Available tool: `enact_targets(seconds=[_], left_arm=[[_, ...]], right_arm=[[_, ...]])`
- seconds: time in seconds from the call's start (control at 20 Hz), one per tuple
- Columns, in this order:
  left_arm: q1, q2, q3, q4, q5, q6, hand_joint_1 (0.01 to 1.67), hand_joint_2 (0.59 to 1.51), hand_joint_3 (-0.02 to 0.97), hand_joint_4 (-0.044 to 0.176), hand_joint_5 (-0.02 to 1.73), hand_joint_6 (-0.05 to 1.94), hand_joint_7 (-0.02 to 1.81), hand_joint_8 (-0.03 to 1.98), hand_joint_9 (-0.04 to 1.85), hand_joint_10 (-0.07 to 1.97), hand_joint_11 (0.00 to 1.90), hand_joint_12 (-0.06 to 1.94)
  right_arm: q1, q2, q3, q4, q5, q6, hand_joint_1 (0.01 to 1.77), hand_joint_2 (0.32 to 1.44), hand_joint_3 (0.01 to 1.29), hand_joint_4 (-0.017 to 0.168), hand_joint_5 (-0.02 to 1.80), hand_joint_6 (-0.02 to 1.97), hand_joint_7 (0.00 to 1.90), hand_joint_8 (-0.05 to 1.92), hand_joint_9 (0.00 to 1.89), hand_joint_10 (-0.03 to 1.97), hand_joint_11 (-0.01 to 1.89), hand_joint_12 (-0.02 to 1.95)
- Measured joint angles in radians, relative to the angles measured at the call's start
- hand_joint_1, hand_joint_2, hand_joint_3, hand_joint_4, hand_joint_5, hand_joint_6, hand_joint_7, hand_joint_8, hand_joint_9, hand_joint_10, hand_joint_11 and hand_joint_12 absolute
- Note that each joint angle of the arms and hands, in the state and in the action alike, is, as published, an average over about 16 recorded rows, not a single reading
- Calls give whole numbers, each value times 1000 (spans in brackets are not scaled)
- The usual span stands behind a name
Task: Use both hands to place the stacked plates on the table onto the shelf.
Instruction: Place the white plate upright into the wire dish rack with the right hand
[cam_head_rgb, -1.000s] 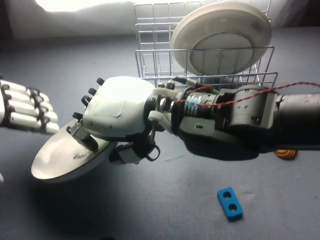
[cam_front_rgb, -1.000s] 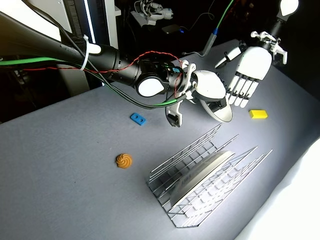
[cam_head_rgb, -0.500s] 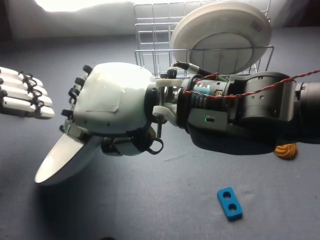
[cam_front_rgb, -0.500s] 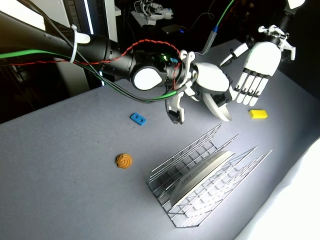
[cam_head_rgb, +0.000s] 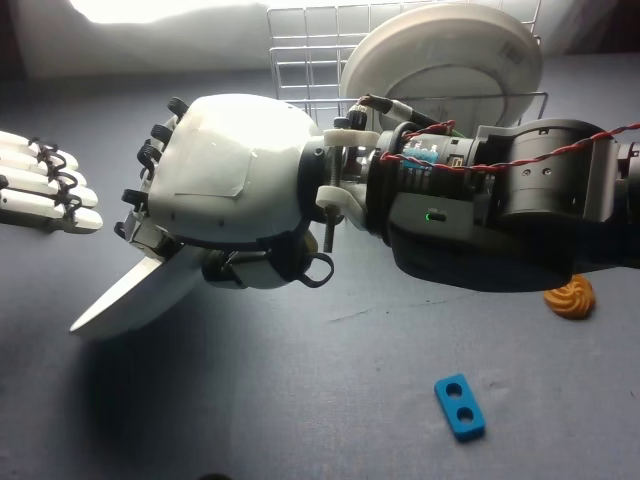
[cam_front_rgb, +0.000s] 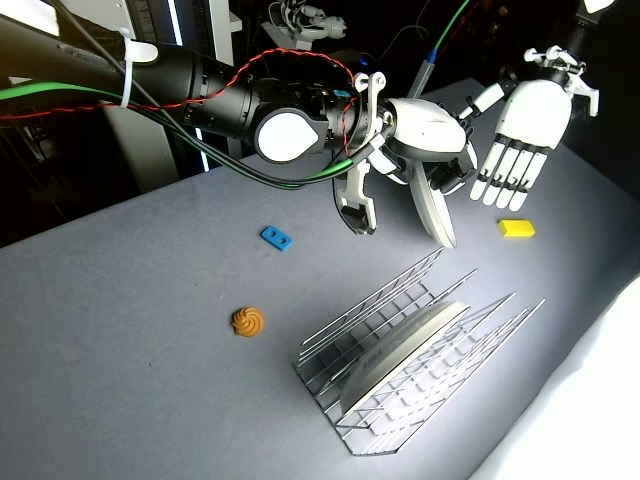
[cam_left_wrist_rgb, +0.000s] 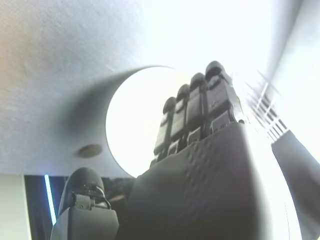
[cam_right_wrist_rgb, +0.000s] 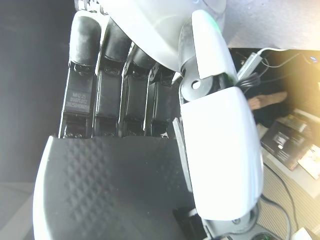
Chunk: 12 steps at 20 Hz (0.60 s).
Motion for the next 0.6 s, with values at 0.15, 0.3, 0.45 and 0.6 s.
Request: enact_targets(seconds=[0.15, 0.3, 0.45, 0.6], left_arm=[[0, 0, 1, 0, -1, 0, 15, 1062, 21, -2, 22, 18, 20, -2, 21, 7, 18, -9], [4, 0, -2, -1, -2, -1, 15, 1062, 20, -2, 22, 19, 18, -3, 22, 7, 18, -8], [16, -2, -11, -1, -7, -1, 15, 1061, 21, -2, 22, 19, 18, -3, 22, 7, 20, -8], [31, -6, -21, -1, -12, -2, 16, 1058, 21, -2, 21, 18, 20, -3, 21, 7, 20, -8]], right_arm=[[3, 4, -2, 0, 1, -1, 1190, 1089, 16, 3, 853, 1017, 892, 1258, 822, 1223, 657, 1554], [5, 6, -3, 0, 3, -4, 1190, 1090, 16, 1, 846, 1018, 888, 1248, 824, 1237, 659, 1568], [7, 6, -3, 1, 5, -6, 1190, 1090, 16, -1, 843, 1014, 889, 1240, 824, 1244, 667, 1571], [11, 6, -3, 3, 6, -8, 1190, 1090, 16, -2, 841, 1008, 889, 1233, 827, 1255, 677, 1578]])
